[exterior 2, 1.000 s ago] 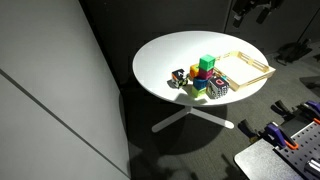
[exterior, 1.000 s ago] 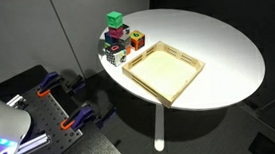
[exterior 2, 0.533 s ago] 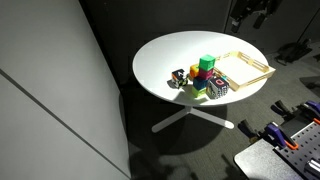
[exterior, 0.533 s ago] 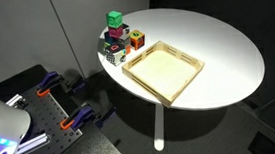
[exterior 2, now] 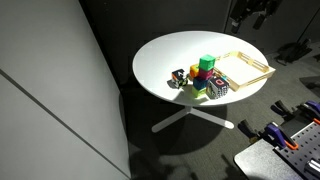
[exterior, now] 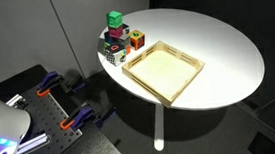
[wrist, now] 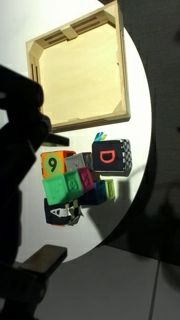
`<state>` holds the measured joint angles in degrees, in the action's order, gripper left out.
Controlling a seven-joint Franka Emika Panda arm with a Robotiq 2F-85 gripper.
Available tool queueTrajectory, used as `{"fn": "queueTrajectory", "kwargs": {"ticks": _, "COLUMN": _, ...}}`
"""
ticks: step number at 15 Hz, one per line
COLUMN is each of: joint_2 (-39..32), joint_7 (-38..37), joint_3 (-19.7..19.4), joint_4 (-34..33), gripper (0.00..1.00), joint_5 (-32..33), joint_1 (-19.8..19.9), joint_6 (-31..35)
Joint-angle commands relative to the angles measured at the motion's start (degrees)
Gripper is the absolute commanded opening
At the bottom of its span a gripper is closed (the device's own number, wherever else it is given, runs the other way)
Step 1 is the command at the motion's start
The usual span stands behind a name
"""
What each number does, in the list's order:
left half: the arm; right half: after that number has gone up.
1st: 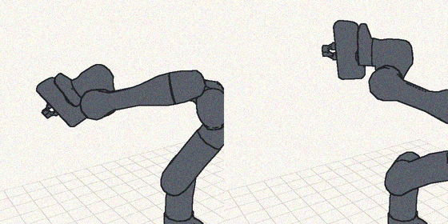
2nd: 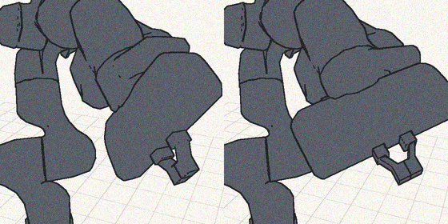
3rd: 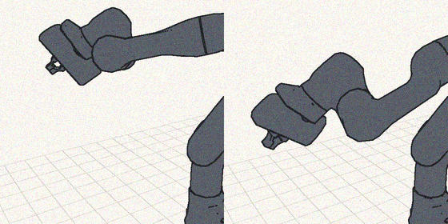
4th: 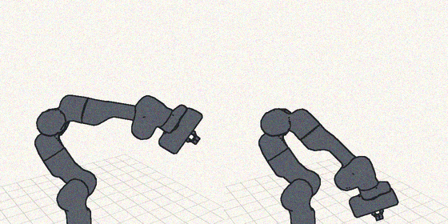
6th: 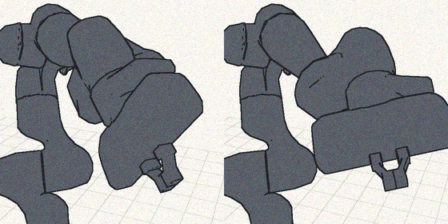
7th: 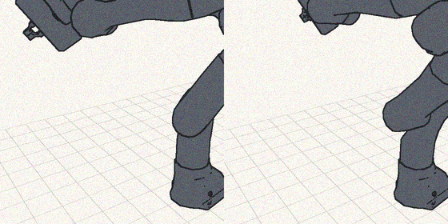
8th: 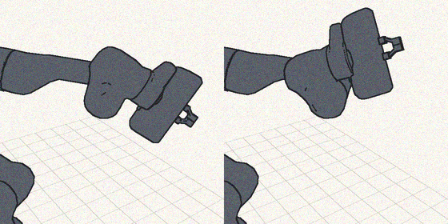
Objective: Put the green block on the wooden tray
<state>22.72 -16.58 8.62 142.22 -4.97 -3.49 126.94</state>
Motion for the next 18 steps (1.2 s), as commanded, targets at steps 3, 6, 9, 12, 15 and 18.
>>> {"fn": "queueTrajectory", "kwargs": {"ticks": 3, "joint_2": -3.6, "joint_7": 0.8, "joint_3": -0.8, "joint_4": -3.1, "gripper": 1.00, "joint_5": 0.4, "joint_1": 0.3, "joint_6": 0.2}}
{"fn": "queueTrajectory", "kwargs": {"ticks": 6, "joint_2": -6.3, "joint_7": 1.8, "joint_3": -1.1, "joint_4": -4.3, "gripper": 1.00, "joint_5": 0.4, "joint_1": 0.2, "joint_6": 1.3}}
{"fn": "queueTrajectory", "kwargs": {"ticks": 9, "joint_2": -9.4, "joint_7": 2.4, "joint_3": -1.4, "joint_4": -5.9, "gripper": 1.00, "joint_5": 0.9, "joint_1": 0.4, "joint_6": 1.6}}
{"fn": "queueTrajectory", "kwargs": {"ticks": 12, "joint_2": -12.3, "joint_7": 3.0, "joint_3": -1.7, "joint_4": -7.6, "gripper": 1.00, "joint_5": 2.2, "joint_1": 0.4, "joint_6": 1.3}}
{"fn": "queueTrajectory", "kwargs": {"ticks": 15, "joint_2": -15.8, "joint_7": 3.1, "joint_3": -2.0, "joint_4": -9.3, "gripper": 1.00, "joint_5": 3.5, "joint_1": 0.3, "joint_6": 1.1}}
{"fn": "queueTrajectory", "kwargs": {"ticks": 18, "joint_2": -18.7, "joint_7": 2.0, "joint_3": -2.0, "joint_4": -10.6, "gripper": 1.00, "joint_5": 5.8, "joint_1": 0.2, "joint_6": 1.6}}
